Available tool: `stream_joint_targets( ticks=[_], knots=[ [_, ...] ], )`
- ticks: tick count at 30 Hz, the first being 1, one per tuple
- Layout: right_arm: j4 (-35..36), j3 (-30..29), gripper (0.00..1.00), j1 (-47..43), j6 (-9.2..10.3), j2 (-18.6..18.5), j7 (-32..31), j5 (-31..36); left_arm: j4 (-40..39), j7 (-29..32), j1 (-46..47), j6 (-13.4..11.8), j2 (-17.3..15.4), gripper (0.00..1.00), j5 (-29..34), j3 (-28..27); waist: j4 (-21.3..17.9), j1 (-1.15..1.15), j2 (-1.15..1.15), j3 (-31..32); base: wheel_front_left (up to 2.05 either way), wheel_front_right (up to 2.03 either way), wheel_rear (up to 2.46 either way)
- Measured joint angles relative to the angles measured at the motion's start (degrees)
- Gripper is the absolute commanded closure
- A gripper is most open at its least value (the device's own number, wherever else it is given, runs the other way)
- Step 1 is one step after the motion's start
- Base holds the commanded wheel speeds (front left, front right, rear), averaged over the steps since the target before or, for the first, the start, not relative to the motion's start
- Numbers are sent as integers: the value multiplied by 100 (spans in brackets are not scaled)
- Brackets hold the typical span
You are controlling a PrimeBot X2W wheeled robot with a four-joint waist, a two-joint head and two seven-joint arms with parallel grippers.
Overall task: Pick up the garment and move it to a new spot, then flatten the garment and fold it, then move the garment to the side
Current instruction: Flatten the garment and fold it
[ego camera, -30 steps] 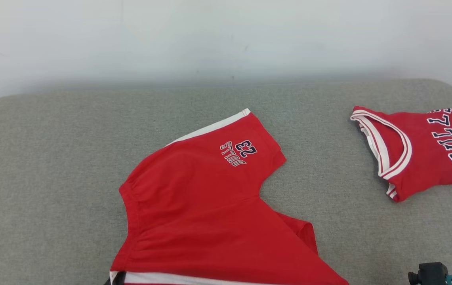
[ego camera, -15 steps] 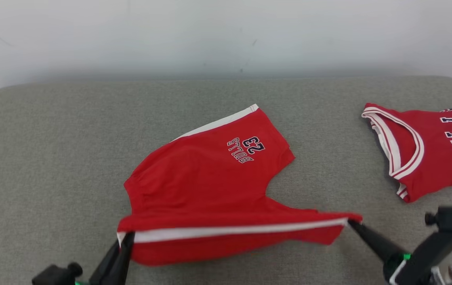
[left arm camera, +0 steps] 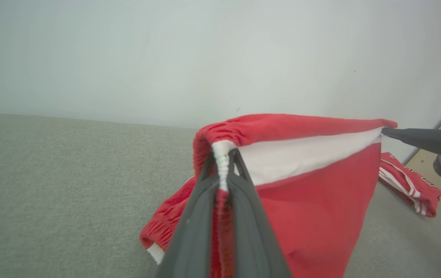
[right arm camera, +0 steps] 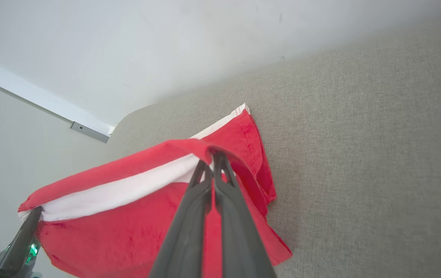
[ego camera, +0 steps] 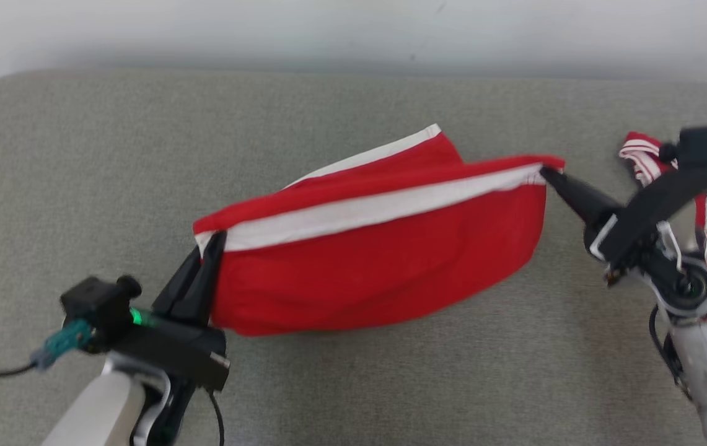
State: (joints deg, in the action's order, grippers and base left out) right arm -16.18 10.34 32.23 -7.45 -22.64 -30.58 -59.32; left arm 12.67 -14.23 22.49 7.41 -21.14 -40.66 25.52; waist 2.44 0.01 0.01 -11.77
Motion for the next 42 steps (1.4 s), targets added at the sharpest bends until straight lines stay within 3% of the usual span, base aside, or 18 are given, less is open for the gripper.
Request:
stream_joint_targets(
  ticks=[7,13,26,27,28,29,30,36,42],
  knots=[
    [-1340,177,100,1465,0,211,-62,547,802,8,1070,1,123,100,-447,673,301,0,0,-383,0,0,0],
    [-2273,378,100,2320,0,316,247,857,1355,-34,1762,2,320,100,-795,968,556,0,0,-737,0,0,0],
    [-3405,1017,100,2949,0,410,925,1013,2087,-74,2435,9,575,100,-1162,1454,983,0,1,-1271,0,0,0],
    [-3450,1066,77,2975,0,404,989,1001,2104,-75,2452,9,579,98,-1162,1458,991,0,1,-1274,0,0,0],
    [-3466,1114,16,2986,0,402,1067,993,2135,-77,2451,9,579,52,-1162,1472,991,0,1,-1267,0,0,0],
    [-3478,1162,0,2987,0,399,1113,972,2163,-78,2447,9,575,7,-1162,1479,986,0,0,-1254,0,0,0],
    [-3493,1223,0,2986,0,394,1149,925,2176,-79,2447,9,567,0,-1154,1459,976,-1,0,-1236,0,0,0],
    [-3331,1623,0,2766,0,227,1730,790,2146,-80,2185,9,472,0,-747,1117,901,-1,0,-1004,0,0,0],
    [-3081,2094,0,2135,0,-31,2484,635,1719,-81,1369,-43,439,0,138,259,820,-2,0,-613,0,0,0]
  ],
)
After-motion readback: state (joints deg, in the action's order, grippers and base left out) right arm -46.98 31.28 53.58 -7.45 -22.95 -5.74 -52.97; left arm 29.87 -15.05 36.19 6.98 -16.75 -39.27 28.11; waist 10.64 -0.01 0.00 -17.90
